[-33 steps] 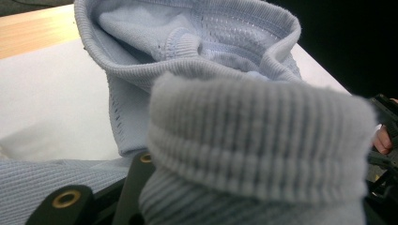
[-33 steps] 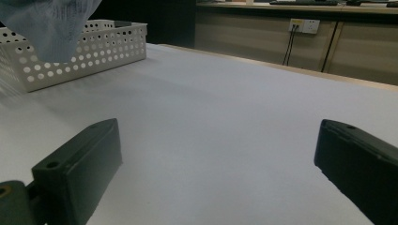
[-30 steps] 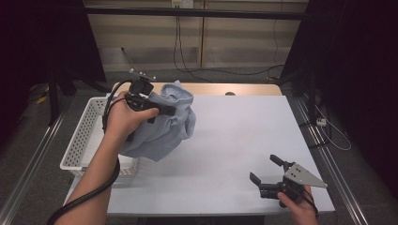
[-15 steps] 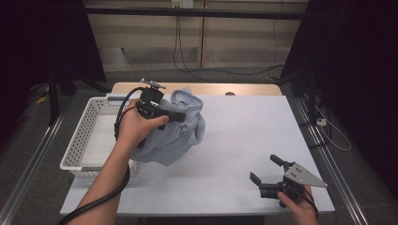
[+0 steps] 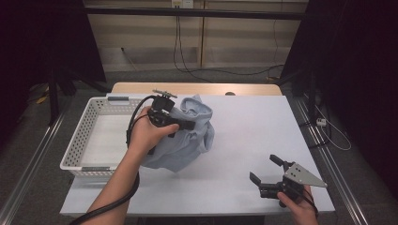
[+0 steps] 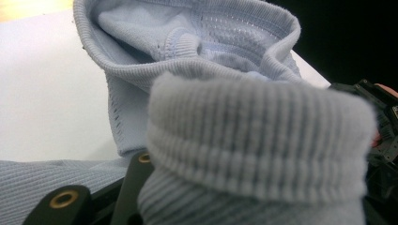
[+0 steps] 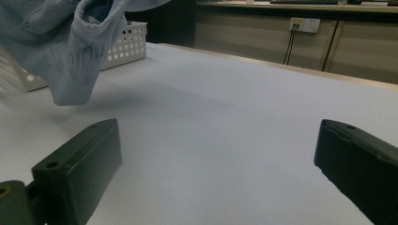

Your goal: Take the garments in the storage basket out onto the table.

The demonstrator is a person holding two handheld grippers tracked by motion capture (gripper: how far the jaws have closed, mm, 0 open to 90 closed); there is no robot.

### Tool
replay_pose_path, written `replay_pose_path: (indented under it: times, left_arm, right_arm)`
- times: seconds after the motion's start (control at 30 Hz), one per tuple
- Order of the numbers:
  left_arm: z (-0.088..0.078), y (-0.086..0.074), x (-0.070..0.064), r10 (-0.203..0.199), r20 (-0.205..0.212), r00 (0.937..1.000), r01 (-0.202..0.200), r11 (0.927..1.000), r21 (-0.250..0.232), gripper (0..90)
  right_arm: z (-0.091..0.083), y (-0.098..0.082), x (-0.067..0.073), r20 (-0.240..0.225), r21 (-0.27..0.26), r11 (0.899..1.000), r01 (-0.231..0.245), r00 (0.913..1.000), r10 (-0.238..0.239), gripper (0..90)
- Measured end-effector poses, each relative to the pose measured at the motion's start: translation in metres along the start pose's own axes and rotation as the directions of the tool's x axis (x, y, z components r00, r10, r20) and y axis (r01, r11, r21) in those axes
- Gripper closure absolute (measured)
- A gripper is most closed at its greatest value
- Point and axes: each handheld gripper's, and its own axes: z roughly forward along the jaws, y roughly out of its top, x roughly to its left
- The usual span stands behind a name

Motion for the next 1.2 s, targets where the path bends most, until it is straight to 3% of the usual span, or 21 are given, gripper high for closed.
replay_pose_path:
  times: [0.63,1.2]
  left_arm:
    - [0.031,-0.019,-0.002,-0.007,0.044,0.999,0.008,1.0,-0.006,59.8]
    - [0.043,-0.019,-0.011,0.002,0.069,0.9976,-0.002,1.0,-0.001,59.4]
  right_arm:
    - [0.001,0.0,0.001,-0.01,0.007,1.0,0.013,0.9999,-0.013,1.0]
    - [0.001,0.0,0.001,-0.014,0.011,1.0,0.014,0.9998,-0.014,1.0]
